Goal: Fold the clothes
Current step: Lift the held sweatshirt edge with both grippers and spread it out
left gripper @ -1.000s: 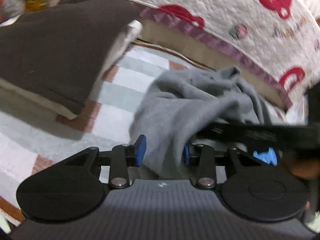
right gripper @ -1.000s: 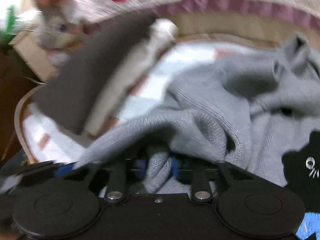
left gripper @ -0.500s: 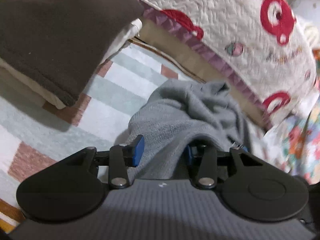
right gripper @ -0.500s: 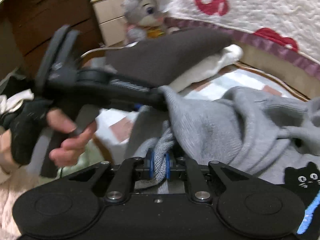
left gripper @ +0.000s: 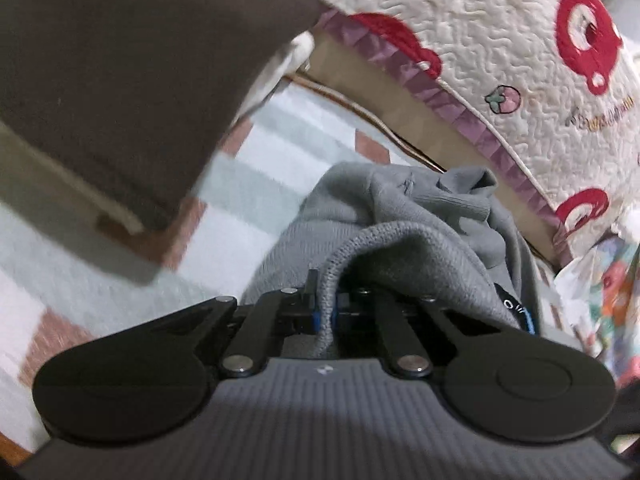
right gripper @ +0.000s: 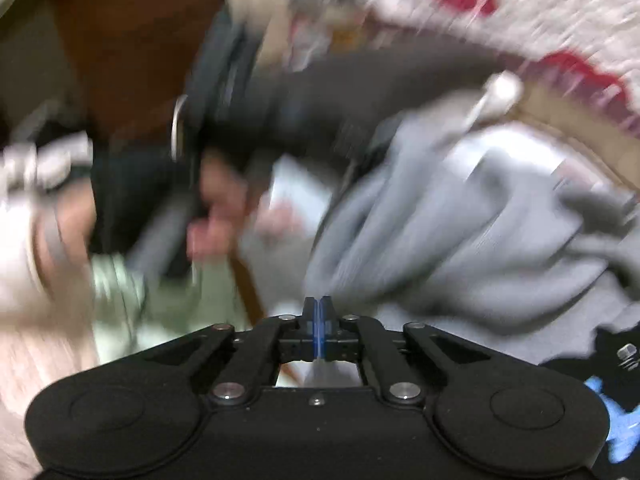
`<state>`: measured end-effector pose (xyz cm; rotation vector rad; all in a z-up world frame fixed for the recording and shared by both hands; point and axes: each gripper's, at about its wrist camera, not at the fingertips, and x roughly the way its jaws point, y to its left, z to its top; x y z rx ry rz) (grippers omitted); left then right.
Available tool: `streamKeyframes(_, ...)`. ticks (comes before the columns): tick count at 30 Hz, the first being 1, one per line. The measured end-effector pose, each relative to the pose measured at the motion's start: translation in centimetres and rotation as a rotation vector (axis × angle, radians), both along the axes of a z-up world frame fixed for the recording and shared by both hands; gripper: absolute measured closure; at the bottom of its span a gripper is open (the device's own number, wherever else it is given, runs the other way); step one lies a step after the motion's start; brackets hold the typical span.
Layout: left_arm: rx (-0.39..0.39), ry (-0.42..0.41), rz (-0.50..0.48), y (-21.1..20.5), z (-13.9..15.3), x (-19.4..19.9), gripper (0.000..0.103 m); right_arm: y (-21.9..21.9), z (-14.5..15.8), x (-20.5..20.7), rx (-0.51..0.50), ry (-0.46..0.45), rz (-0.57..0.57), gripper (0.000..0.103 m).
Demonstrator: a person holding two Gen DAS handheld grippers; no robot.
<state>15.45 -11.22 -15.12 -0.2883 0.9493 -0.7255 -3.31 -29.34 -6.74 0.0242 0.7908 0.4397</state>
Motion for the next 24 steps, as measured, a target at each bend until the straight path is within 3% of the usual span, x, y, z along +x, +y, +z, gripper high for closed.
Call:
streamKeyframes(1,-0.016,0.021,0.006,0.2,-0.2,0.3,0.099,-0.6,1.3,0.1,0.01,-0.035,-0.037,0.092)
streamKeyframes(2,-0.024,0.025,0.004,0.2,-0.3,0.3,0.099,-1.1,2.4,0.5,0.011,-0.056,-0.061,0.083)
streamKeyframes(3,-0.033,0.031,-0.001,0.2,-0.4,0.2,0.099,-1.3,3.3,1.0,-0.001,-0.075,-0.083,0.063)
streamKeyframes(5,-0.043,0.041,-0.013,0.1,-0.4,0.1,0.099,-1.2,3.8,2.2,-0.049,-0.088,-0.129,0.048)
streamKeyframes(8,-0.011,0.044,-0.022,0.3,-0.3,-0.2,0.097,-1.1,1.5,4.8,-0.043,-0.005,-0.17,0.044)
streamKeyframes(10,0.058,0.061,-0.013,0.6,0.0,-0.5,0.086,-1.6,-0.7,6.1,-0.01,0.057,-0.251,0.045)
streamKeyframes(11,0.122,0.072,0.003,0.9,0.2,-0.8,0.067,-2.9,-1.5,6.6,0.098,0.087,-0.328,0.051)
streamKeyframes(12,0.18,0.061,0.022,1.4,0.7,-1.4,0.061,-4.4,-2.3,7.0,0.216,0.12,-0.408,0.055)
streamKeyframes(13,0.191,0.028,0.023,1.8,1.4,-2.0,0.059,-6.5,-3.4,6.8,0.415,0.17,-0.512,0.06)
streamKeyframes(14,0.2,-0.006,0.022,2.2,2.2,-2.7,0.059,-7.6,-4.1,6.6,0.527,0.195,-0.551,0.075)
streamKeyframes(15,0.175,-0.035,0.007,2.5,3.0,-3.1,0.059,-8.7,-4.8,6.3,0.635,0.218,-0.589,0.08)
streamKeyframes(16,0.137,-0.059,-0.01,2.7,3.6,-3.5,0.059,-9.2,-5.1,6.1,0.68,0.225,-0.606,0.081)
streamKeyframes(18,0.035,-0.104,-0.067,2.5,5.0,-4.2,0.059,-9.5,-5.3,5.7,0.712,0.228,-0.627,0.094)
streamKeyframes(21,-0.021,-0.104,-0.178,0.9,5.0,-4.7,0.057,-9.2,-5.1,5.3,0.7,0.219,-0.618,0.095)
streamKeyframes(24,-0.005,0.013,-0.203,-0.5,2.6,-4.7,0.052,-8.7,-4.7,5.8,0.661,0.209,-0.583,0.096)
